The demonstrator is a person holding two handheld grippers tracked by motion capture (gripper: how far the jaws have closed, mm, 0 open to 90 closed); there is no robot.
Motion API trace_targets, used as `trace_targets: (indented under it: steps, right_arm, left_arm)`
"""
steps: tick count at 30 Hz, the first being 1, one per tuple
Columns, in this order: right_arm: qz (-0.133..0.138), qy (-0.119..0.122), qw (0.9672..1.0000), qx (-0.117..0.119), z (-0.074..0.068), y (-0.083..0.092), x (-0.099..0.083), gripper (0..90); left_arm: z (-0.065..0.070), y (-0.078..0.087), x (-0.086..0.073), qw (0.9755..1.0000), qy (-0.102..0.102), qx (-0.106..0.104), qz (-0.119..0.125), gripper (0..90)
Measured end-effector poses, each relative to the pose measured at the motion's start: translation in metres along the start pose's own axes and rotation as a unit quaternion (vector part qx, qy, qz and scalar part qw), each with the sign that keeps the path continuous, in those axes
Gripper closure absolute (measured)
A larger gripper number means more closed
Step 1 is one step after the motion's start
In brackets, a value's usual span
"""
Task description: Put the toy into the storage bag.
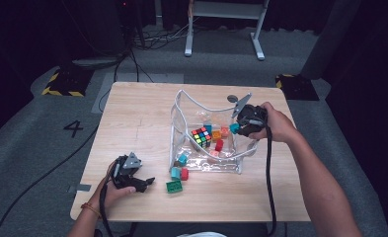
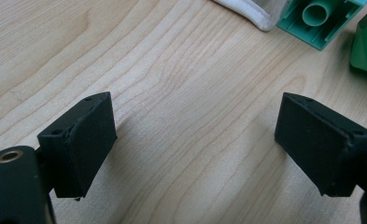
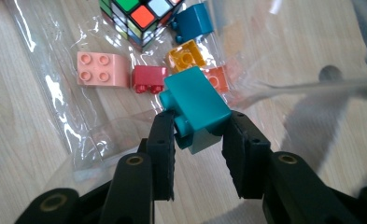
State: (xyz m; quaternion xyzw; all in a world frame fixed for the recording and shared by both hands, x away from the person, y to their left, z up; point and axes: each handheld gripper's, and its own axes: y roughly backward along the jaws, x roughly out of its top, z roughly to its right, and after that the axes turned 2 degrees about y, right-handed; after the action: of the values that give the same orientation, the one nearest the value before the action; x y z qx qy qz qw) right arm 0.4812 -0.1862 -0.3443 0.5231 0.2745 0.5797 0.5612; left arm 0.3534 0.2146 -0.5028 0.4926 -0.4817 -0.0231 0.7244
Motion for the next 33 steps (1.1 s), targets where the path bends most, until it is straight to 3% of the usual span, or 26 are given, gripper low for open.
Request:
trace_targets:
  steps: [7,12,13,14,15,17,20,21,22,25,27,28,29,30,31,32,33]
  right_arm:
    - [0.02,-0.017,0.9997,0.0,0.001,0.004,-0.009,63.5]
    - [0.071,-0.025,0.9971,0.003,-0.002,0.01,-0.014,57.3]
    - [0.071,-0.025,0.9971,0.003,-0.002,0.01,-0.014,57.3]
    - [0.092,-0.027,0.9954,-0.002,-0.002,0.015,-0.018,54.5]
    - [0.092,-0.027,0.9954,-0.002,-0.002,0.015,-0.018,54.5]
    - [0.122,-0.029,0.9921,-0.005,-0.005,0.025,-0.024,51.6]
    - [0.138,-0.036,0.9897,-0.009,-0.007,0.032,-0.028,45.8]
    - [0.155,-0.048,0.9866,-0.008,-0.009,0.037,-0.031,44.3]
    - [0.191,-0.067,0.9793,-0.011,-0.014,0.045,-0.038,40.5]
    - [0.229,-0.077,0.9703,-0.02,-0.017,0.054,-0.047,36.6]
    - [0.252,-0.092,0.9629,-0.032,-0.022,0.058,-0.053,34.7]
    - [0.267,-0.103,0.9574,-0.037,-0.024,0.062,-0.058,33.6]
    - [0.267,-0.103,0.9574,-0.037,-0.024,0.062,-0.058,33.6]
    - [0.283,-0.117,0.9512,-0.04,-0.03,0.066,-0.065,32.3]
    - [0.283,-0.117,0.9512,-0.04,-0.03,0.066,-0.065,32.3]
    - [0.3,-0.126,0.9444,-0.046,-0.035,0.069,-0.073,31.8]
    - [0.3,-0.126,0.9444,-0.046,-0.035,0.069,-0.073,31.8]
  left_arm:
    - [0.0,0.0,0.0,1.0,-0.001,0.0,-0.001,12.7]
    - [0.0,0.0,0.0,1.0,0.0,0.0,0.0,12.7]
    - [0.0,0.0,0.0,1.0,0.0,0.0,0.0,12.7]
    - [0.0,0.0,0.0,1.0,-0.001,0.0,-0.001,12.7]
    - [0.0,0.0,0.0,1.0,0.0,0.0,0.0,12.7]
    - [0.0,0.0,0.0,1.0,0.0,0.0,0.0,12.7]
    - [0.0,0.0,0.0,1.0,-0.001,0.0,-0.001,12.7]
    - [0.0,0.0,0.0,1.0,-0.001,0.0,-0.001,12.7]
    - [0.0,0.0,0.0,1.0,-0.001,0.0,-0.001,12.7]
    - [0.0,0.0,0.0,1.0,0.0,0.0,0.0,12.7]
    - [0.0,0.0,0.0,1.0,0.0,0.0,0.0,12.7]
    - [0.0,0.0,0.0,1.0,0.0,0.0,0.0,12.7]
    - [0.0,0.0,0.0,1.0,0.0,0.0,0.0,12.7]
    - [0.0,0.0,0.0,1.0,-0.001,0.0,-0.001,12.7]
    - [0.0,0.0,0.0,1.0,-0.001,0.0,-0.001,12.7]
    - [0.0,0.0,0.0,1.0,-0.001,0.0,-0.001,12.7]
    - [0.0,0.0,0.0,1.0,-0.001,0.0,-0.001,12.7]
